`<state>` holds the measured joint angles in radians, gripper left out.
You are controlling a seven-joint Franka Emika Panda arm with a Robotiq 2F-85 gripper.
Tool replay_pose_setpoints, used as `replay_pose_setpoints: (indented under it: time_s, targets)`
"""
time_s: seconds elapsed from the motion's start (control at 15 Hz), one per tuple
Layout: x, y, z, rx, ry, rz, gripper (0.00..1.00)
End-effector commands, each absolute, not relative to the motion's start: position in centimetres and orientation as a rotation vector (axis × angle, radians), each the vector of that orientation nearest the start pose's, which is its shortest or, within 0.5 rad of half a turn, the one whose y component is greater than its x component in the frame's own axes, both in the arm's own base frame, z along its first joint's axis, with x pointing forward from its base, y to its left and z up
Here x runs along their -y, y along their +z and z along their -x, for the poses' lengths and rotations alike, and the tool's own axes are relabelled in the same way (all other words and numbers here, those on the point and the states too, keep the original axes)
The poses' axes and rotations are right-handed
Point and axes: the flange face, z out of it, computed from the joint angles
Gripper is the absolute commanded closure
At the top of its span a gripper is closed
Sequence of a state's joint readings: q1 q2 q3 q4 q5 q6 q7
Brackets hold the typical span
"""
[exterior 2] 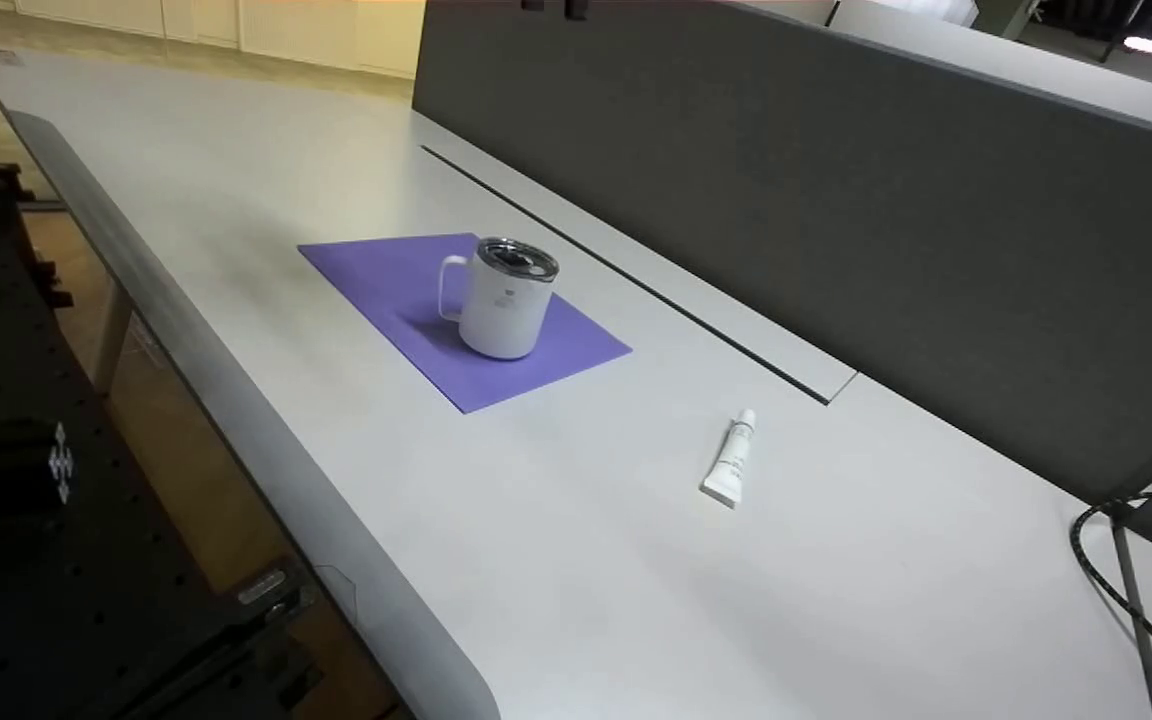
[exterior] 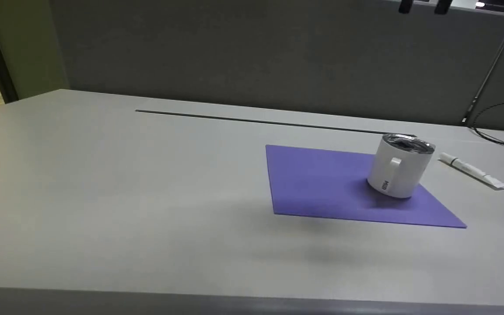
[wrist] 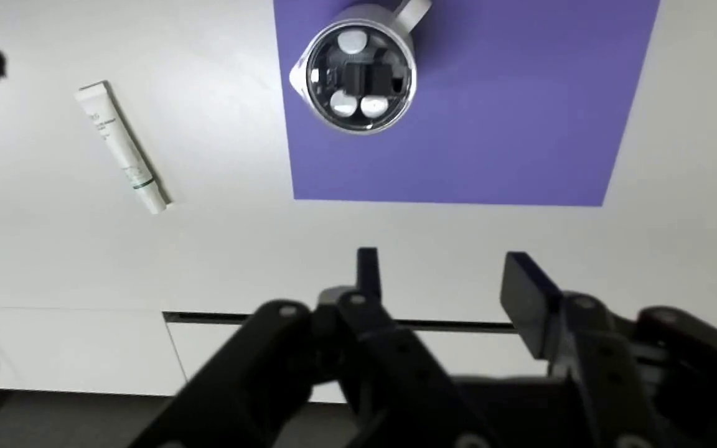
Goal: Close the sliding lid on the travel mug
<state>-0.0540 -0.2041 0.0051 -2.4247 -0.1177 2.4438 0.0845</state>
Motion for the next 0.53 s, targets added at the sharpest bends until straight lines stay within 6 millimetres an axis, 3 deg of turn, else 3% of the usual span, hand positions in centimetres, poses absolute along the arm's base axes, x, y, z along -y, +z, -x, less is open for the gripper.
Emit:
replay_pose_setpoints:
  time_s: [0.0, 0.27, 0.47]
  targets:
    - [4.8, 38.2, -49.0, -0.205, -0.432, 3.179, 0.75]
    - [6.3, 34.5, -50.1, -0.246, -0.387, 3.173, 1.0]
    - [6.5, 32.0, -50.2, -0.263, -0.323, 3.181, 1.0]
